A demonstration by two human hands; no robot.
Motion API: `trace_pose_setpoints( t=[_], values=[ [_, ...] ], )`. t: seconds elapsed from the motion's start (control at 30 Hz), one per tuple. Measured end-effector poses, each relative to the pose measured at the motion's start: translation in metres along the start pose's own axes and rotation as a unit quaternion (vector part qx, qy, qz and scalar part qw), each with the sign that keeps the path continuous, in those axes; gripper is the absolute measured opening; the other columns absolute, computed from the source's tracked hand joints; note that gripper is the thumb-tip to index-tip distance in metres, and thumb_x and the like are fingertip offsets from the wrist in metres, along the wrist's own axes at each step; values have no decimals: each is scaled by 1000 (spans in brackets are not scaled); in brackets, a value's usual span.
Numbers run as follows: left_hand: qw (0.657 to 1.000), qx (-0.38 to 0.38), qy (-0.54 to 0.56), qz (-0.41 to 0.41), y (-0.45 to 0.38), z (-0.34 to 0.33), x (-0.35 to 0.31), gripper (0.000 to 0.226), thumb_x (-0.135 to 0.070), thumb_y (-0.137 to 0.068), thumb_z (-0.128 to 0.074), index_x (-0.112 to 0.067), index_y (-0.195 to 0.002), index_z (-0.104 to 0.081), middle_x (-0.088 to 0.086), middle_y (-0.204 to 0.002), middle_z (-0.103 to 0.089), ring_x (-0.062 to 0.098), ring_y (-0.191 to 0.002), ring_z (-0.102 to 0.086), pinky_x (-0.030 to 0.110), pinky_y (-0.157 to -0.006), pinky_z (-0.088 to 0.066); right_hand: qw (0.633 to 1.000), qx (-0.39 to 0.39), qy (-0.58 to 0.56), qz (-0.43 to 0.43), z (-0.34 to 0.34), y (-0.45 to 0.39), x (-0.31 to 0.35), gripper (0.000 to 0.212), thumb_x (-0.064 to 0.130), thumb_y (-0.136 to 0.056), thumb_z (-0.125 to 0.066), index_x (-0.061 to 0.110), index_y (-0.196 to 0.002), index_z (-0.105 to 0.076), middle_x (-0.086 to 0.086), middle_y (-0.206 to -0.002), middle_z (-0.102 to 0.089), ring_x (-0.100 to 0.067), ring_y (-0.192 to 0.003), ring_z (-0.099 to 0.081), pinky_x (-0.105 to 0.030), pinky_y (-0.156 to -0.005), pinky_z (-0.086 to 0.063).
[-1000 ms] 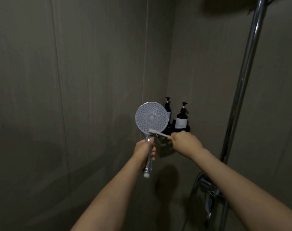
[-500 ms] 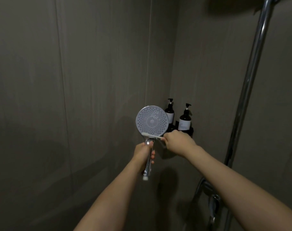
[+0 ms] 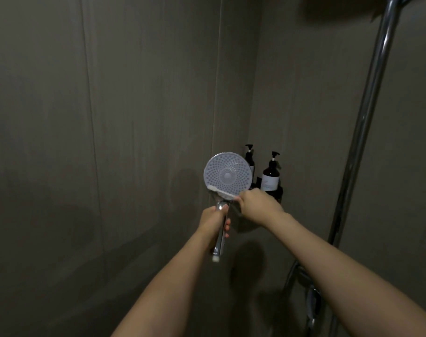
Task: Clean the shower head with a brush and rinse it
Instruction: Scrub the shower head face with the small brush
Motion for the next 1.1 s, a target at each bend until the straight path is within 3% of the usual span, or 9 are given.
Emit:
trace_pose_setpoints(
  t=[0.13, 0.3, 0.43, 0.6, 0.7, 0.8, 0.87, 1.0, 1.1],
  values=[
    [1000, 7, 1, -6, 2, -1, -4, 20, -21, -91, -49, -13, -73, -55, 3, -51, -50, 12, -39, -44, 19, -38, -37, 999, -12, 23, 28, 7, -1, 8, 23, 29, -94, -39, 21, -74, -49, -4, -75, -54, -21, -64, -50, -31, -56, -38],
    [999, 24, -34, -5, 9, -15, -9, 25, -22, -93, -47, -14, -70, -49, 5, -55, -49, 12, -40, -43, 15, -36, -36, 989, -111, 40, -86, 39, -4, -14, 27, 17, -94, -39, 5, -101, -61, -14, -86, -62, -32, -77, -61, -30, -56, -41],
    [999, 21, -36, -7, 11, -17, -11, 25, -22, -93, -46, -14, -69, -48, 5, -56, -49, 14, -43, -43, 16, -37, -36, 975, -167, -12, -144, 64, -6, -28, 31, 19, -95, -35, 3, -101, -61, -17, -88, -62, -33, -76, -58, -33, -59, -40],
    [999, 20, -36, -5, 11, -14, -7, 26, -23, -94, -46, -15, -69, -48, 5, -55, -49, 12, -38, -42, 15, -37, -36, 998, -4, 54, -21, 33, -3, 2, 25, 19, -93, -39, 8, -98, -61, -14, -95, -66, -28, -78, -61, -37, -67, -52],
    [999, 15, -38, -9, 9, -12, -6, 27, -22, -94, -46, -14, -68, -48, 5, -55, -49, 11, -37, -42, 15, -35, -36, 998, -61, 34, 10, 34, -1, 10, 32, 30, -97, -35, 9, -99, -59, -13, -84, -64, -28, -74, -60, -36, -62, -51],
    [998, 18, -54, -10, 11, -13, -7, 27, -23, -94, -46, -14, -68, -48, 4, -55, -49, 12, -40, -43, 16, -37, -36, 986, -144, 11, -86, 53, -6, -9, 25, 19, -94, -40, 9, -106, -59, -13, -85, -63, -29, -70, -58, -30, -54, -41],
    [998, 22, -52, -7, 11, -16, -7, 25, -22, -93, -47, -14, -69, -50, 4, -55, -50, 12, -39, -43, 16, -38, -37, 993, -74, -10, -88, 41, -8, -8, 27, 12, -91, -43, 13, -114, -57, -11, -84, -59, -25, -69, -53, -26, -54, -37],
    [999, 19, -25, -6, 10, -15, -10, 22, -17, -91, -47, -13, -70, -53, 5, -53, -48, 13, -39, -42, 16, -38, -36, 994, 98, -39, -18, -1, 5, 6, 27, 22, -92, -43, 24, -65, -49, -4, -77, -58, -23, -75, -57, -31, -63, -44],
    [1000, 17, -21, -16, 8, -13, -15, 26, -23, -93, -47, -14, -69, -50, 5, -53, -48, 10, -35, -42, 16, -37, -36, 998, -17, -33, -43, 18, 0, -7, 27, 19, -93, -39, 22, -72, -56, -15, -87, -64, -29, -74, -58, -34, -61, -44]
  ],
)
Point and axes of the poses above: each hand's wrist, its own y-axis away from the middle knuckle, its own z-axis out of the back of the hand, x = y × z, the point moved 8 cm from there along -y, towards the middle knuckle
